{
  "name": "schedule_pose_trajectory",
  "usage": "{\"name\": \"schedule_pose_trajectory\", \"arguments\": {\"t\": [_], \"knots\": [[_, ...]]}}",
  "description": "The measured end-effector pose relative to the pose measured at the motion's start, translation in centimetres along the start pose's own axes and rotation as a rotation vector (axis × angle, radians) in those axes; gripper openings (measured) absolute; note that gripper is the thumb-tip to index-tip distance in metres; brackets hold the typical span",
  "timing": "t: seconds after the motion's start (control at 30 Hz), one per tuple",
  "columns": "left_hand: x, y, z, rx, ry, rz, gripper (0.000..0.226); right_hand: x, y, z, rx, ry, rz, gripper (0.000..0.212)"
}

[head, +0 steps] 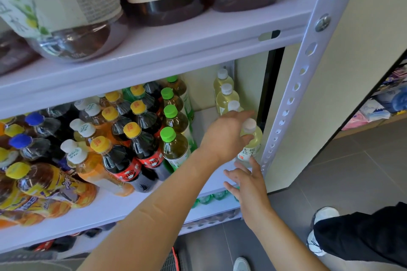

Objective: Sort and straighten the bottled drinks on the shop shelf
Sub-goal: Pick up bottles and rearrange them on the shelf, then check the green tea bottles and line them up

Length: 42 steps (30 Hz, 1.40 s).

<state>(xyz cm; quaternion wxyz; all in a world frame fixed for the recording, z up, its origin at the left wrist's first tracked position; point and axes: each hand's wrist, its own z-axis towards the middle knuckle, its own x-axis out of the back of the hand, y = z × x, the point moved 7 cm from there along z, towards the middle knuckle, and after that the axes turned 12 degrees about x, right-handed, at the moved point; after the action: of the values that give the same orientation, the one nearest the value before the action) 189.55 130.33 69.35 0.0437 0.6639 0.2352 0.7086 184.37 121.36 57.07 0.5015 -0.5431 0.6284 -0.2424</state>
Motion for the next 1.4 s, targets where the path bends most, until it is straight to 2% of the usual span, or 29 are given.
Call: {"name": "schedule_pose_trajectory", "arguments": {"t": [0.1, 0.17, 0.2, 0.3, 0.4, 0.53, 0.6, 0.67, 0.77, 0.83, 0.9, 1.0, 1.07, 1.1, 1.17, 1.2, 1.27, 1.33, 1.37, 1.4], "knots": [[4.7, -1.3, -3.3, -0.055, 0.311, 0.046, 0.041, -0.5, -0.4, -0.5, 0.002, -0.117, -0.147, 0.036], [7.4, -4.0, -5.7, -0.011, 0.506, 0.145, 0.034, -1.1, -0.7, -1.0, 0.098, -0.226, -0.284, 0.035], [7.9, -5.4, -6.5, 0.053, 0.507, 0.233, 0.032, -1.5, -1.0, -1.3, 0.169, -0.279, -0.367, 0.036], [5.9, -8.4, -8.0, 0.193, 0.255, 0.505, 0.037, -3.0, -1.3, -2.3, 0.356, -0.421, -0.630, 0.038], [5.5, -9.0, -9.4, 0.190, 0.199, 0.387, 0.035, -4.0, -0.5, -2.8, 0.451, -0.511, -0.785, 0.044], [5.7, -8.4, -11.1, 0.103, 0.153, 0.191, 0.030, -5.3, 0.7, -3.5, 0.531, -0.656, -0.935, 0.074], [5.6, -7.7, -12.0, 0.102, 0.130, 0.189, 0.031, -6.1, 1.0, -4.0, 0.537, -0.714, -0.923, 0.084], [6.9, -7.0, -12.9, 0.089, 0.208, 0.164, 0.030, -6.6, 0.7, -4.6, 0.552, -0.745, -0.879, 0.088], [11.3, -6.4, -14.8, 0.091, 0.401, -0.061, 0.024, -6.2, -0.8, -6.2, 0.566, -0.775, -0.889, 0.084], [13.9, -7.5, -15.7, 0.197, 0.512, -0.312, 0.023, -6.0, -2.2, -8.1, 0.555, -0.801, -0.794, 0.076], [14.9, -8.9, -15.7, 0.308, 0.532, -0.602, 0.027, -6.2, -4.1, -10.2, 0.600, -0.787, -0.721, 0.061], [14.3, -10.4, -15.4, 0.408, 0.416, -0.957, 0.034, -7.1, -6.0, -12.2, 0.568, -0.813, -0.603, 0.046], [12.5, -10.9, -15.1, 0.461, 0.251, -1.266, 0.034, -7.4, -6.2, -12.7, 0.351, -0.828, -0.391, 0.046], [11.6, -10.8, -15.0, 0.476, 0.173, -1.391, 0.034, -7.3, -5.8, -13.0, 0.186, -0.825, -0.291, 0.048], [9.7, -10.3, -15.3, 0.521, 0.045, -1.526, 0.049, -7.0, -5.0, -14.0, -0.143, -0.852, -0.084, 0.055], [8.9, -9.9, -15.5, 0.548, -0.007, -1.571, 0.058, -7.4, -4.9, -14.5, -0.234, -0.877, -0.015, 0.061], [7.7, -9.2, -15.9, 0.589, -0.073, -1.666, 0.070, -8.4, -5.0, -14.9, -0.302, -0.864, 0.036, 0.061], [7.1, -8.8, -16.1, 0.609, -0.113, -1.733, 0.078, -8.0, -5.2, -14.7, -0.157, -0.866, -0.046, 0.055], [6.9, -8.7, -16.2, 0.617, -0.119, -1.749, 0.081, -8.1, -5.3, -14.3, -0.137, -0.812, -0.084, 0.060], [6.8, -8.7, -16.2, 0.616, -0.118, -1.760, 0.081, -8.5, -4.9, -14.6, -0.200, -0.857, -0.030, 0.064]]}}
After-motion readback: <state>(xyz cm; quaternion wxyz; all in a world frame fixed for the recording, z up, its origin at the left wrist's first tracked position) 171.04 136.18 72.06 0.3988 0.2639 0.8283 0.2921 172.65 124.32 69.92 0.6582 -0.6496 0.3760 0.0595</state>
